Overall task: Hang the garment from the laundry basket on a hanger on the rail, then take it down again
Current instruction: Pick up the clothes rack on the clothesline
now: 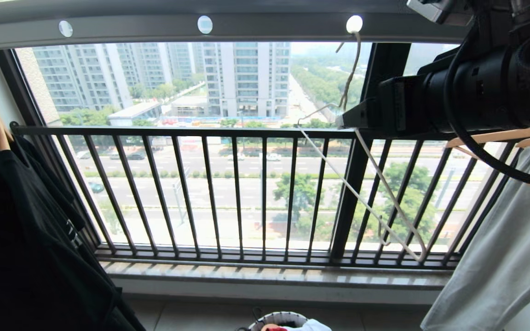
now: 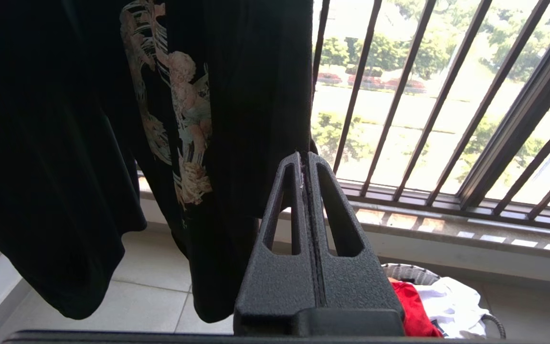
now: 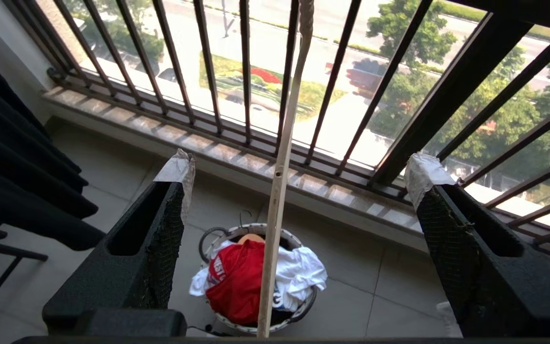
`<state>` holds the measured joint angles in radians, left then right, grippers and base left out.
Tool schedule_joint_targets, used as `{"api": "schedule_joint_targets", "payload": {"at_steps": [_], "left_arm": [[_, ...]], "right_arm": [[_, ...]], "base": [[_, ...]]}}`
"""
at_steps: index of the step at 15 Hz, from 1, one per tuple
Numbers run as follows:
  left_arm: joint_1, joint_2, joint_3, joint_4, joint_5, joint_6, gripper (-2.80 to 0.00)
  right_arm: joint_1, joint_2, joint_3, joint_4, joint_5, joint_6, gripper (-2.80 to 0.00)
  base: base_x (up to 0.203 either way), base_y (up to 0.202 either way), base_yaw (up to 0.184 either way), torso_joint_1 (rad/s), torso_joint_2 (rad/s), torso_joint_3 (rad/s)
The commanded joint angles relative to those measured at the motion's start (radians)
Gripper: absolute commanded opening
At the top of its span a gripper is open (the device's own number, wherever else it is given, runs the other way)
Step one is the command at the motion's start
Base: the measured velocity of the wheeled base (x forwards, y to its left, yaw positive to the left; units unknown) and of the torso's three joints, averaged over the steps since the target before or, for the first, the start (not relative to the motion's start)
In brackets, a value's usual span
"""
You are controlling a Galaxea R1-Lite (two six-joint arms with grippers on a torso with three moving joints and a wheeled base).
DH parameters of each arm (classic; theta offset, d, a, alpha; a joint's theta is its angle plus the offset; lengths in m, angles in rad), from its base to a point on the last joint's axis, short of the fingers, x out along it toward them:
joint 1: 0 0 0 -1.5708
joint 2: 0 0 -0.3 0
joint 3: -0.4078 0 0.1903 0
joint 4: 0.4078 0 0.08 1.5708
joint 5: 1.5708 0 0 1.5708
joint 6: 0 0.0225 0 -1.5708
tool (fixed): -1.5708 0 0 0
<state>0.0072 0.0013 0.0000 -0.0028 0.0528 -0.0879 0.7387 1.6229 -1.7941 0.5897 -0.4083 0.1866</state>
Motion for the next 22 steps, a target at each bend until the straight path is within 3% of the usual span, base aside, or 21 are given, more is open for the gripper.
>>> {"api": "schedule_joint_targets", "payload": {"at_steps": [1, 7, 22], "left_arm": [[0.000, 0.000, 0.000, 0.000, 0.001, -0.001, -2.80], [0.000, 0.000, 0.000, 0.000, 0.001, -0.001, -2.80], [0.000, 0.000, 0.000, 0.000, 0.001, -0.001, -2.80]], "right_arm": [[0.001, 0.042, -0.001, -0.032, -0.046, -0.012, 0.00], [-0.001, 0.098, -0.004, -0.070, -0.081, -0.042, 0.00], [-0.065, 0.169, 0.009, -0.146, -0.075, -0.048, 0.00]], "base": [[0.000, 0.000, 0.000, 0.000, 0.00, 0.000], [0.000, 0.000, 0.000, 0.000, 0.00, 0.000], [0.000, 0.000, 0.000, 0.000, 0.00, 0.000]]}}
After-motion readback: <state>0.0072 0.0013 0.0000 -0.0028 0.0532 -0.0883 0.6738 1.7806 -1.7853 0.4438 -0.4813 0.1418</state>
